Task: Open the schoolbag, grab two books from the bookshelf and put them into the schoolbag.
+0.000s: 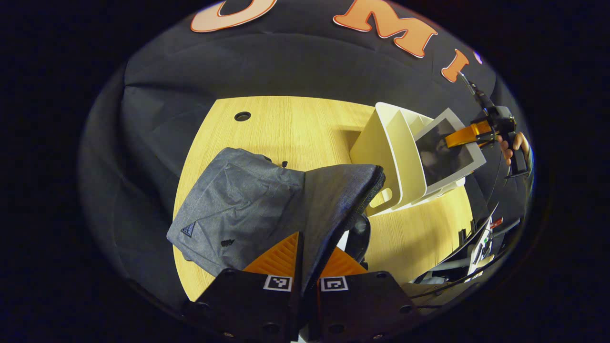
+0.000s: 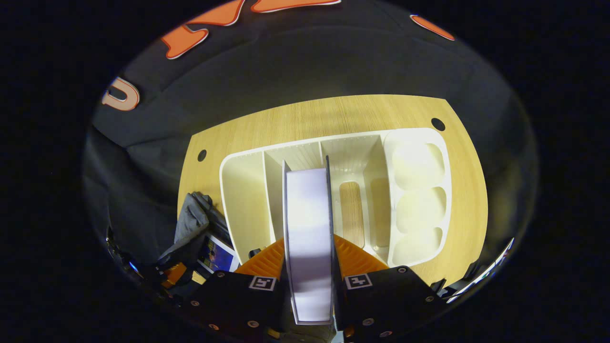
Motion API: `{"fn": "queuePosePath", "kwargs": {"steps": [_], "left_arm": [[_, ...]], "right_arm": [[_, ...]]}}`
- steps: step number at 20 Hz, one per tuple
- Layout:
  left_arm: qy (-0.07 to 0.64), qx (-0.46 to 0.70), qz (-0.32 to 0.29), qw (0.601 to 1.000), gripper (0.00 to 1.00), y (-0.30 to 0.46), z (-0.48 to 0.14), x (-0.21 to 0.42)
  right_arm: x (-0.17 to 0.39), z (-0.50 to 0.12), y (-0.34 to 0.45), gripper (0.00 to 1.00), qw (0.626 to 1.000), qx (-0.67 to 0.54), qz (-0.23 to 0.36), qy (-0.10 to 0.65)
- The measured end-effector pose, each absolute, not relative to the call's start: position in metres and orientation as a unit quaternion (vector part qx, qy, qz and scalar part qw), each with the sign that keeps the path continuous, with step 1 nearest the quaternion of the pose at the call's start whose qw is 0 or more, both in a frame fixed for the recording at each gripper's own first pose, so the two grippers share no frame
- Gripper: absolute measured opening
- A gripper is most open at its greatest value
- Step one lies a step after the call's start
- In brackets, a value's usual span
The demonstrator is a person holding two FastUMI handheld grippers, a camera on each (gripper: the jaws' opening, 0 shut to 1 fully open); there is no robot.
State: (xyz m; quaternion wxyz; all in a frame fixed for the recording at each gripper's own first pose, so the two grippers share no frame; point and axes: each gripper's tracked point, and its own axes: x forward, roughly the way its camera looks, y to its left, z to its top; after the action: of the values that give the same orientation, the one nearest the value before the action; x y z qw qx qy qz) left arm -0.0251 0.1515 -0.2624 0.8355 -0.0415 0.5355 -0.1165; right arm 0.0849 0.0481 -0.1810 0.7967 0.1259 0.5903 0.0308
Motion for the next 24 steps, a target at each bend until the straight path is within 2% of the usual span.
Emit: {"fn": "queuePosePath", "kwargs": {"steps": [7, 14, 24], "left_arm": [[0.534, -0.028, -0.161, 0.83, 0.08, 0.154, -0.261, -0.026], [0.532, -0.011, -0.212, 0.82, 0.07, 0.161, -0.26, -0.024], [0.527, 0.001, -0.266, 0.807, 0.07, 0.168, -0.253, -0.021]], "right_arm": [[0.047, -0.132, 0.043, 0.37, 0.818, 0.158, 0.004, 0.553], [-0.001, -0.095, 0.066, 0.37, 0.822, 0.231, -0.012, 0.521], [-0.061, -0.1, 0.132, 0.36, 0.808, 0.321, 0.003, 0.494]]}}
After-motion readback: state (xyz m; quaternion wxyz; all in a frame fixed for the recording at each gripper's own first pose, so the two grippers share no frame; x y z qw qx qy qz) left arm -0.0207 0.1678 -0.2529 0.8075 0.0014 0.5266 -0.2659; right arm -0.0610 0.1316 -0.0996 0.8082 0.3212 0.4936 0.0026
